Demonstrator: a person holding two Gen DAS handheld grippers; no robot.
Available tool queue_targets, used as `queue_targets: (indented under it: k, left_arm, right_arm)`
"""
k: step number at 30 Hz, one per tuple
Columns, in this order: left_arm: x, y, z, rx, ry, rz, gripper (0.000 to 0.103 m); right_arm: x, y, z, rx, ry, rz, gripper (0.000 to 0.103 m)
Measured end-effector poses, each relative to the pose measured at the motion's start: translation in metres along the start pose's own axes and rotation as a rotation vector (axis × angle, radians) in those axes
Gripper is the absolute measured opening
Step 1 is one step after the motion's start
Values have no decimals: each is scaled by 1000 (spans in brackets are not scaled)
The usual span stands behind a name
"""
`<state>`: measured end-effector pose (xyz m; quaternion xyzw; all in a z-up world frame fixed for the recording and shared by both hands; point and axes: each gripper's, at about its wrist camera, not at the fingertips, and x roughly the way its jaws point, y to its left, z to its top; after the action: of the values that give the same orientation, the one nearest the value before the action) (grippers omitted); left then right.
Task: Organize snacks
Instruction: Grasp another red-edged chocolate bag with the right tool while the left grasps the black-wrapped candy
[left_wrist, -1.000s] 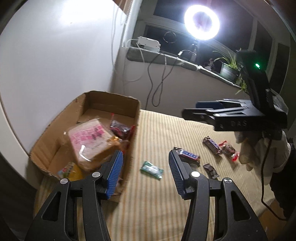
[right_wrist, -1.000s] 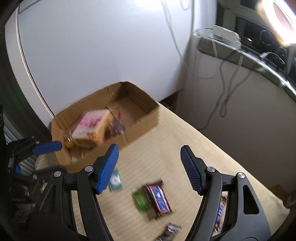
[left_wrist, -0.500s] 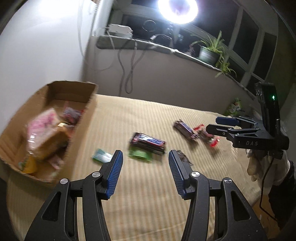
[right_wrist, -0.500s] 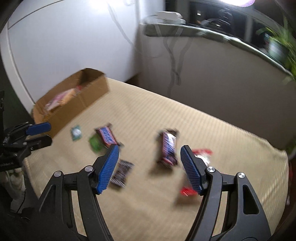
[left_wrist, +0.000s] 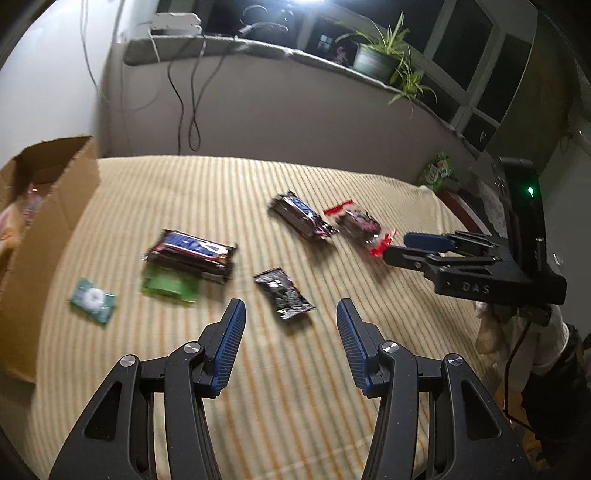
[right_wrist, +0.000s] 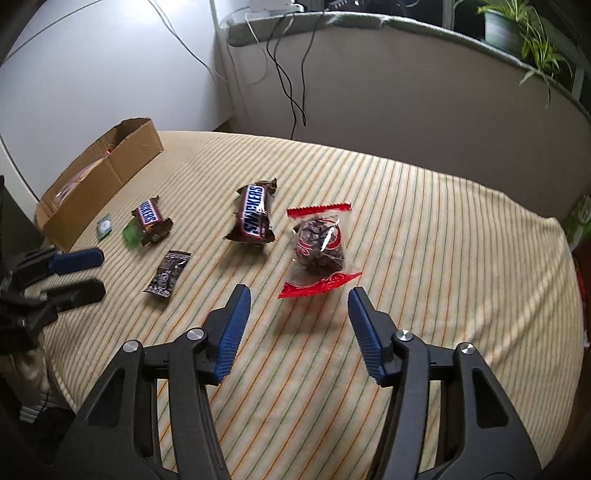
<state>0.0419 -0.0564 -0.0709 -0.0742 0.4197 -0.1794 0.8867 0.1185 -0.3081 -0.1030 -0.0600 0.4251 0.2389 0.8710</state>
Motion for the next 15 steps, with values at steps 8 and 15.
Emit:
queue_targets:
  k: [8,15]
  left_arm:
    - [21,-5,4,-6,38,10,50]
    - [40,-7,4,9,70,48,47]
  right_arm:
    - [23,-15,16,43,15,-3,58]
    - [42,-17,27,26,36,-28,58]
